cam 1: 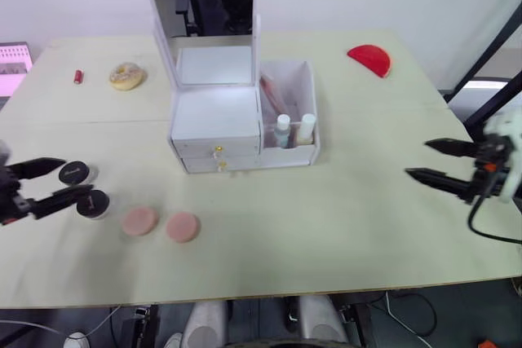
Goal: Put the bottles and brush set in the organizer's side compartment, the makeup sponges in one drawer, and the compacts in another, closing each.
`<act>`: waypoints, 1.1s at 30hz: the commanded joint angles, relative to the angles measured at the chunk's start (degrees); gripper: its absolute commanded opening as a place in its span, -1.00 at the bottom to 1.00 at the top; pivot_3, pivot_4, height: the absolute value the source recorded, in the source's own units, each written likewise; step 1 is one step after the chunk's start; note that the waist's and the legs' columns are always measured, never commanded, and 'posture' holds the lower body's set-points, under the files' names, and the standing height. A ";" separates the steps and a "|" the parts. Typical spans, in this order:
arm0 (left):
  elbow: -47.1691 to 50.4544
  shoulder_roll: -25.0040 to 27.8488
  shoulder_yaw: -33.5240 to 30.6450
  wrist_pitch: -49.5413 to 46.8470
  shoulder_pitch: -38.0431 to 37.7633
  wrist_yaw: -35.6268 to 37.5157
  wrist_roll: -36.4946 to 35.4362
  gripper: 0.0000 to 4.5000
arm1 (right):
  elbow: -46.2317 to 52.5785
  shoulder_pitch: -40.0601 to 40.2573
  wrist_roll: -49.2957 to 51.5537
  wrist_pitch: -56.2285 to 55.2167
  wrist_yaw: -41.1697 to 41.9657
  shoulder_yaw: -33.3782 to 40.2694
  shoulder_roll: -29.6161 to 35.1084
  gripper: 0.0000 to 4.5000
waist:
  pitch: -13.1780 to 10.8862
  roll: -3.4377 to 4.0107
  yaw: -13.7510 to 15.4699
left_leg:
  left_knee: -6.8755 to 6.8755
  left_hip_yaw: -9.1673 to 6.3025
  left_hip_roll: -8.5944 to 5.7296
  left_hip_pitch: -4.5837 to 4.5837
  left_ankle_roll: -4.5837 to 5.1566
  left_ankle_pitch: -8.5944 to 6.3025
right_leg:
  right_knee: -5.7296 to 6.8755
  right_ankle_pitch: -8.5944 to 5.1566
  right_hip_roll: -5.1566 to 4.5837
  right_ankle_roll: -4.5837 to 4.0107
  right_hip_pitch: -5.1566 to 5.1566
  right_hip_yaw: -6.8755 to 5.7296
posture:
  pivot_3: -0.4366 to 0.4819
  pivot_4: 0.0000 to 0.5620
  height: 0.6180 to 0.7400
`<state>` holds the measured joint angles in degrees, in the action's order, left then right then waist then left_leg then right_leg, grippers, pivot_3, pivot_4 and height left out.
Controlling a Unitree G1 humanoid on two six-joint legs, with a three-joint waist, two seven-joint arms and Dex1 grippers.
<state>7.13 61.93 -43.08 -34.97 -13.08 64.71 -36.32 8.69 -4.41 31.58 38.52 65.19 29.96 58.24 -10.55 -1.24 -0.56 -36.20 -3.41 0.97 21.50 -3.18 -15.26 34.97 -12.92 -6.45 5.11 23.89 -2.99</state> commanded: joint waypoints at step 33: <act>-14.79 0.91 -2.81 12.18 -0.43 5.54 8.98 1.00 | 1.39 4.13 2.85 -4.59 -1.95 4.18 1.64 0.99 | 0.03 -0.05 -0.04 | 0.02 0.11 0.03 -0.03 -0.02 -0.02 | 0.04 -0.04 -0.13 0.08 0.07 -0.05 | -0.05 -0.47 0.99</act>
<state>-10.49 62.34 -45.99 -22.21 -14.26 70.13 -26.18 6.96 0.89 32.65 32.63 63.99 33.95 59.07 -10.52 -1.29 -0.60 -36.17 -3.31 1.00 21.48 -3.20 -15.28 35.02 -12.96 -6.58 5.19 23.95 -3.04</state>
